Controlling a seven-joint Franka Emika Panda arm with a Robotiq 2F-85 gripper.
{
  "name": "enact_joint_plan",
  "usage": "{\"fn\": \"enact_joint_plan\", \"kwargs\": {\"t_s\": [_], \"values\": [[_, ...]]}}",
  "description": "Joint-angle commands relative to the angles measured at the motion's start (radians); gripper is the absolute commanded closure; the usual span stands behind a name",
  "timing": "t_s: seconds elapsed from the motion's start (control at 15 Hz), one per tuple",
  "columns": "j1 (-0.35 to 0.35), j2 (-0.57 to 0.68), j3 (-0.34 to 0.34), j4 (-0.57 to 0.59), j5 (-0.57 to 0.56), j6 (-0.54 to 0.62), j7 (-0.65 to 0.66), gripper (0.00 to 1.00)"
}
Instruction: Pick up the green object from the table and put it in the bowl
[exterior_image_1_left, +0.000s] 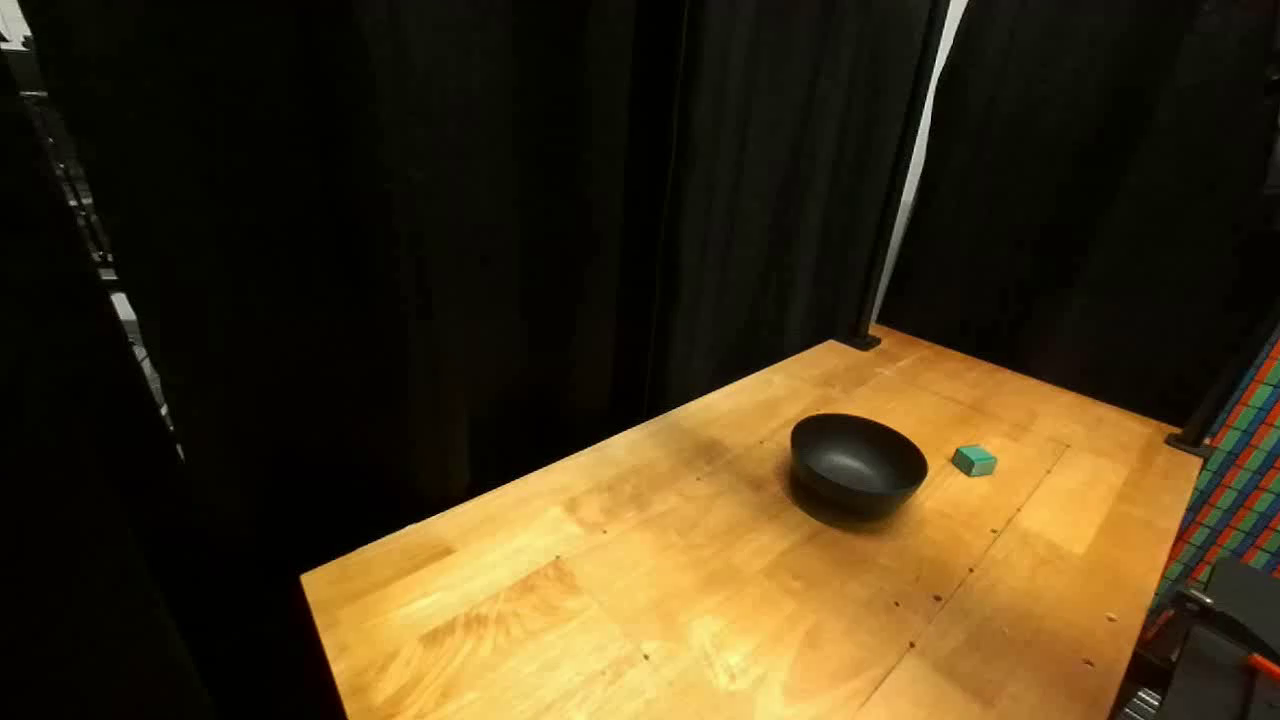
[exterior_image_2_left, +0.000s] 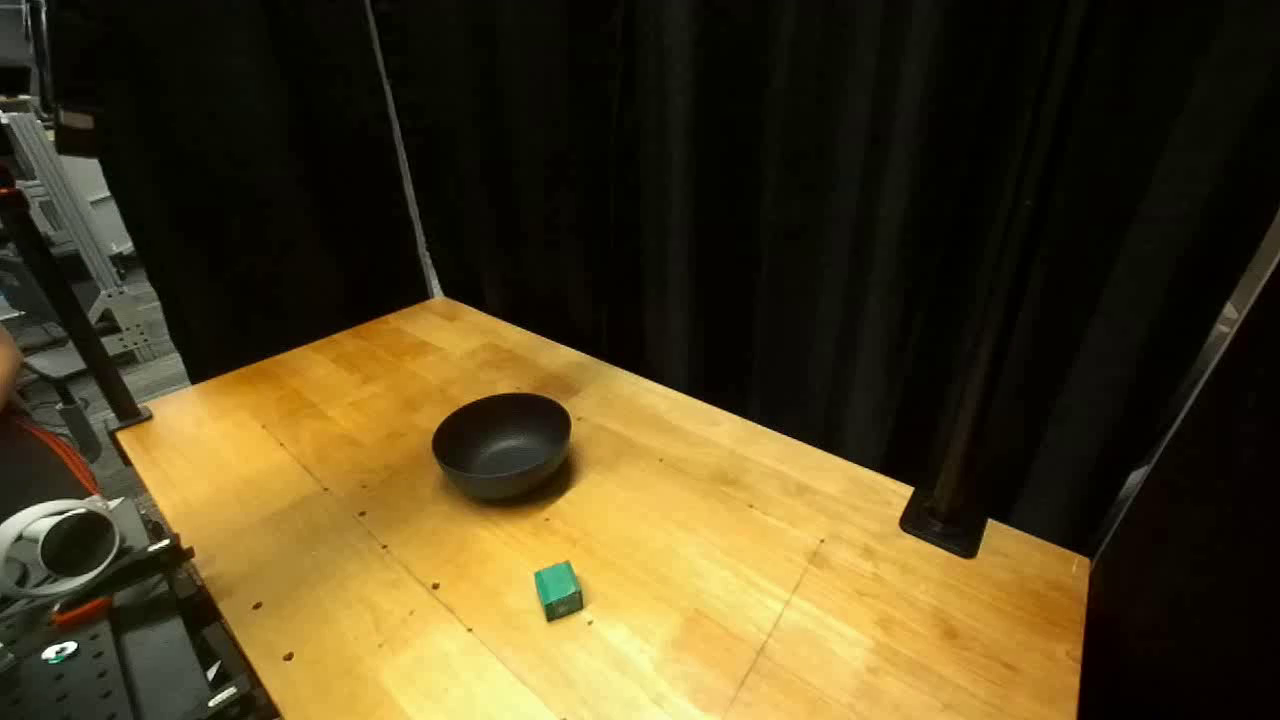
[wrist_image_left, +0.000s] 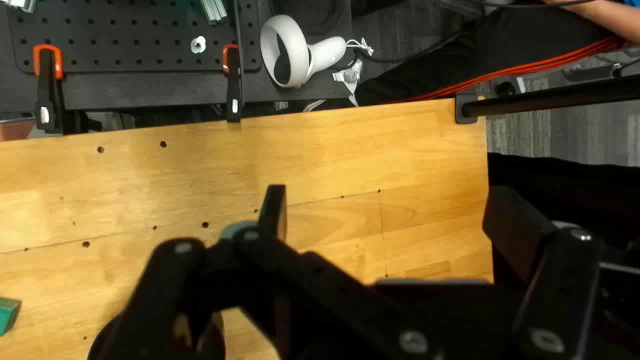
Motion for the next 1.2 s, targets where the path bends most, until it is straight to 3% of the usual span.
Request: {"fn": "enact_joint_plan", "kwargs": {"t_s": [0.0, 0.33, 0.53, 1.13], "values": [[-0.032, 0.0, 0.024, 0.005, 0.01, -0.006, -0.012, 0.0], [-0.032, -0.005, 0.024, 0.01, 0.01, -0.006, -0.012, 0.0], [-0.071, 0.053, 0.029, -0.018, -0.005, 0.078, 0.022, 0.0], [-0.242, 0.451, -0.04, -0.049, -0.078, 0.59, 0.216, 0.0]]}}
